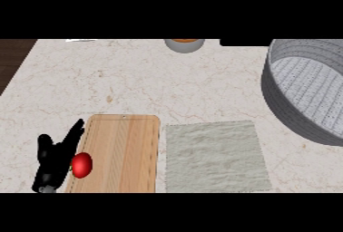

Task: Pick the sweet potato from the placemat and place it in the basket

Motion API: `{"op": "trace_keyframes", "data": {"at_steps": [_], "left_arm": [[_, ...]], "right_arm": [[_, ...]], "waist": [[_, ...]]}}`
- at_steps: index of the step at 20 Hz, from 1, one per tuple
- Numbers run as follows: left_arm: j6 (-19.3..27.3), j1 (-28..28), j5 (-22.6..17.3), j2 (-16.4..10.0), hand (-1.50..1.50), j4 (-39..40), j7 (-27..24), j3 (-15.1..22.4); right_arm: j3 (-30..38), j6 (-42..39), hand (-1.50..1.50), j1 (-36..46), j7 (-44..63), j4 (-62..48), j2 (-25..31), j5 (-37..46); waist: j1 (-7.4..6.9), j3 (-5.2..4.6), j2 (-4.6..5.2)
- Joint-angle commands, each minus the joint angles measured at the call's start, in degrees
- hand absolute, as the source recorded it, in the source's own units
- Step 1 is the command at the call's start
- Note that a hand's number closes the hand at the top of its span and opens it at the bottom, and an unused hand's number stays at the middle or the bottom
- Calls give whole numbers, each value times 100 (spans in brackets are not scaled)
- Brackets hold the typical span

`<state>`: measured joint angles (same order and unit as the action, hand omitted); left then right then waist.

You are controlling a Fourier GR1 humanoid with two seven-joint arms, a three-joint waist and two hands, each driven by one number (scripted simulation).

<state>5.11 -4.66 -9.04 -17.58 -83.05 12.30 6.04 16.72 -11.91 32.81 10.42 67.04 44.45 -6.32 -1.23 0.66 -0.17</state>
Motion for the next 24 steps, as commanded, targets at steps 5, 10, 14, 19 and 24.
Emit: {"op": "trace_keyframes", "data": {"at_steps": [5,10,14,19,24], "left_arm": [[-251,-79,-152,-26,0,418,186,-126],[0,-163,44,125,0,174,375,-33],[-57,-197,197,181,0,291,186,42],[-136,-335,89,176,0,48,335,-21],[-282,-91,-14,124,0,556,158,-278]], "right_arm": [[-255,743,150,89,-579,-925,265,1200],[-438,374,-150,48,-1602,-1526,495,1532],[-411,393,-150,703,-1897,-2280,566,1703],[43,134,-150,898,-2423,-2947,816,1407],[607,-32,-150,979,-2524,-3664,1159,1041]], "waist": [[12,-67,65],[33,-61,43],[-10,-63,52],[-5,-59,48],[40,-59,77]]}}
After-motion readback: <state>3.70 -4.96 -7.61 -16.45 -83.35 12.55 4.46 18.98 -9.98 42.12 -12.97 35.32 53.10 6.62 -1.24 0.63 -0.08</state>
